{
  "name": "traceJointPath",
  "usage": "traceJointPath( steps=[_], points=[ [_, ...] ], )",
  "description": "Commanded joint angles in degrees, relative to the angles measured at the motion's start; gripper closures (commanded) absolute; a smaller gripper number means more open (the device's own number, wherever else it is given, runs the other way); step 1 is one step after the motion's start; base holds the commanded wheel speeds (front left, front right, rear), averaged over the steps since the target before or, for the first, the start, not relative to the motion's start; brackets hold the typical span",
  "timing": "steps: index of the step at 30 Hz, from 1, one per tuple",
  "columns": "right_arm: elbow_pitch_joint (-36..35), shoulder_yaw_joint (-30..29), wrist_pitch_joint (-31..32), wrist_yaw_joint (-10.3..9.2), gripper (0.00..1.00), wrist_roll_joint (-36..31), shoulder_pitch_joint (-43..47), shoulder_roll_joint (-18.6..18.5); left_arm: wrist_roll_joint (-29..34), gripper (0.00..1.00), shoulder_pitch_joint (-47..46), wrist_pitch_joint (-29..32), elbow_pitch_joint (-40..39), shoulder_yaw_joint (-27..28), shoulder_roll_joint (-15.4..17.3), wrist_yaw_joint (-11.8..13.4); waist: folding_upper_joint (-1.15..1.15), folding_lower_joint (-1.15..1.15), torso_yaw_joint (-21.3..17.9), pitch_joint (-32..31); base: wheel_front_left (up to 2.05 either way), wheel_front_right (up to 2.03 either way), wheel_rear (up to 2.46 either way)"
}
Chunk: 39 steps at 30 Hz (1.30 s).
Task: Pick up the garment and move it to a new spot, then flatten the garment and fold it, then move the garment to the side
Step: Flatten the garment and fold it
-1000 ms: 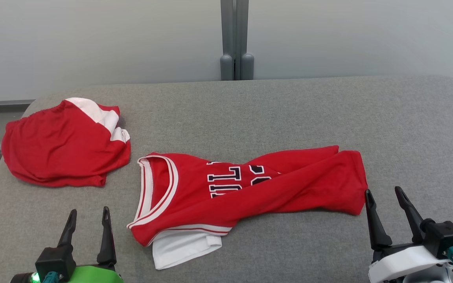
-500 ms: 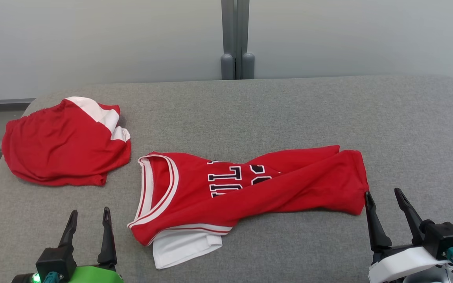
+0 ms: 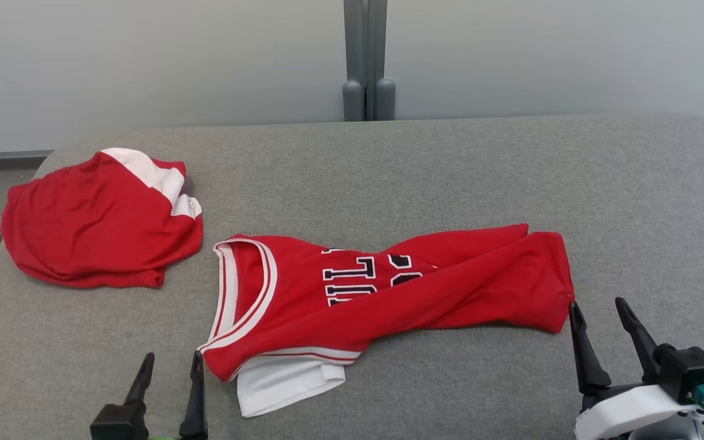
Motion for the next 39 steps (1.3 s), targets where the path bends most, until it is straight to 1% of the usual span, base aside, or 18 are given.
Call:
traceJointPath(
  steps=[1,7,14,16,22,26,32,33,34,35,36,37,39],
  points=[
    [0.60,-0.27,0.24,-0.06,0.00,-0.21,-0.66,-0.21,0.22,0.00,0.78,-0.02,0.52,-0.71,0.35,-0.40,0.00,0.00,0.12,0.20,0.00,0.00,0.00],
    [4.77,-0.52,0.80,-0.06,0.00,-1.02,-3.35,-1.65,-1.12,0.00,1.53,-0.02,4.25,-5.70,0.12,-1.37,0.00,0.00,0.66,1.65,0.00,0.00,0.00],
    [15.67,1.43,-0.09,-0.06,0.00,0.28,-9.71,-4.93,-2.54,0.00,-1.28,-0.03,10.15,-12.20,-0.08,-1.87,0.00,0.00,0.87,4.04,0.00,0.00,0.00],
    [19.05,2.20,-0.28,-0.06,0.00,0.74,-11.80,-5.69,-3.29,0.00,-2.34,-0.03,11.41,-13.25,-0.10,-1.83,0.00,0.00,0.98,4.80,0.00,0.00,0.00],
    [27.62,4.77,-0.88,-0.06,0.00,2.23,-17.84,-7.19,-4.52,0.00,-4.96,-0.03,13.69,-14.67,-0.20,-1.90,0.00,0.00,1.48,7.27,0.00,0.00,0.00],
    [31.84,6.72,-1.05,-0.06,0.00,3.81,-21.53,-7.93,-4.99,0.00,-6.71,-0.03,14.69,-15.18,-0.24,-1.91,0.00,0.00,1.89,8.84,0.00,0.00,0.00],
    [36.64,9.90,-1.11,-0.06,0.00,7.24,-24.75,-8.01,-6.36,0.00,-8.72,-0.03,16.63,-16.45,-0.28,-1.91,0.00,0.00,2.30,10.32,0.00,0.00,0.00],
    [37.10,10.45,-1.12,-0.06,0.51,8.26,-25.16,-8.04,-6.97,0.00,-9.10,-0.02,17.06,-17.25,-0.29,-1.91,0.00,0.00,2.36,10.51,0.00,0.00,0.00],
    [37.22,10.84,-1.12,-0.06,0.86,8.74,-25.41,-8.19,-7.73,0.00,-9.37,0.00,17.41,-17.82,-0.28,-1.91,0.00,0.00,2.38,10.62,0.00,0.00,0.00],
    [37.15,11.30,-1.12,-0.06,1.00,9.26,-25.42,-8.26,-8.39,0.55,-9.67,0.03,17.75,-18.59,-0.29,-1.92,0.00,0.00,2.37,10.74,0.00,0.00,0.00],
    [37.01,11.64,-1.12,-0.06,1.00,9.72,-25.26,-8.30,-9.00,0.80,-9.87,0.03,17.98,-19.11,-0.29,-1.92,0.00,0.00,2.34,10.80,0.00,0.00,0.00],
    [36.74,11.97,-1.12,-0.06,1.00,10.17,-24.98,-8.42,-9.62,1.00,-10.02,0.03,18.14,-19.62,-0.29,-1.92,0.00,0.00,2.26,10.84,0.00,0.00,0.00],
    [36.02,12.61,-1.13,-0.06,1.00,11.05,-24.29,-8.48,-10.41,1.00,-10.19,0.03,17.86,-20.10,-0.29,-1.92,0.00,0.00,2.02,10.78,0.00,0.00,0.00]
  ],
)
